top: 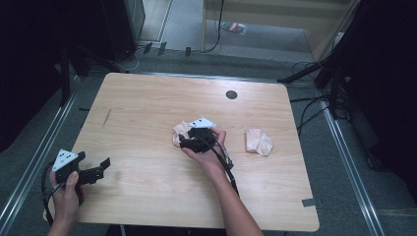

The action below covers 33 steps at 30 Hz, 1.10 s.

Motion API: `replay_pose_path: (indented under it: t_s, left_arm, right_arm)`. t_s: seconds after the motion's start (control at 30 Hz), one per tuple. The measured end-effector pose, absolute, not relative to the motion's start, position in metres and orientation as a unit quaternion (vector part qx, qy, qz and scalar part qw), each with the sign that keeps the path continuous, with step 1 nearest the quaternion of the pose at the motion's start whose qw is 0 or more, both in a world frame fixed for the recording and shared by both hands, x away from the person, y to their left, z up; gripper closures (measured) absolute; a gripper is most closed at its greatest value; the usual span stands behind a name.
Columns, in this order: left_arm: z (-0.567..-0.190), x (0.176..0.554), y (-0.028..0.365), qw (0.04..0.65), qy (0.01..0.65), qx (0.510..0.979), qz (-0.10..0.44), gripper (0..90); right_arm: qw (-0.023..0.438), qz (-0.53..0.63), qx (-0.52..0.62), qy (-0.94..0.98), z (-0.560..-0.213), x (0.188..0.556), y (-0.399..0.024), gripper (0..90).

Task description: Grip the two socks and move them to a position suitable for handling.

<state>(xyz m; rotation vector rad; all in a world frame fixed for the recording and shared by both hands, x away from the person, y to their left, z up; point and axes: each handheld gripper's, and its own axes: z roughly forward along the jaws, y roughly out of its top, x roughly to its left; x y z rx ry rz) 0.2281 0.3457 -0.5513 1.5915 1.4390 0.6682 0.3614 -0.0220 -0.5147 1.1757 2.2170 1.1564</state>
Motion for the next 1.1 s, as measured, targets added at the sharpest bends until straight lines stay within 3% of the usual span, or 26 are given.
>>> replay_pose_path:
  t_s: [0.37,0.67,0.77,0.83,0.9,1.0,1.1]
  left_arm:
    - [-0.551,0.228,0.346,0.432,0.581,0.635,0.269,1.0]
    - [-0.551,0.228,0.346,0.431,0.582,0.635,0.269,1.0]
    - [-0.551,0.228,0.346,0.430,0.583,0.635,0.268,1.0]
    - [-0.551,0.229,0.346,0.430,0.583,0.636,0.268,1.0]
    - [-0.552,0.229,0.346,0.430,0.584,0.635,0.267,1.0]
    - [-0.551,0.229,0.346,0.427,0.585,0.636,0.267,1.0]
    - [-0.552,0.230,0.346,0.426,0.584,0.637,0.267,1.0]
  right_arm:
    - [0.180,0.372,0.426,0.805,-0.535,0.386,-0.006,31.0]
    - [0.175,0.372,0.433,0.802,-0.547,0.385,-0.004,32.5]
    - [0.178,0.374,0.427,0.804,-0.548,0.384,-0.005,39.6]
    - [0.184,0.385,0.424,0.799,-0.550,0.380,-0.007,51.2]
    - [0.184,0.387,0.425,0.797,-0.550,0.379,-0.007,54.6]
    - [0.180,0.395,0.428,0.793,-0.550,0.376,-0.008,71.0]
    - [0.177,0.398,0.431,0.790,-0.550,0.375,-0.006,77.6]
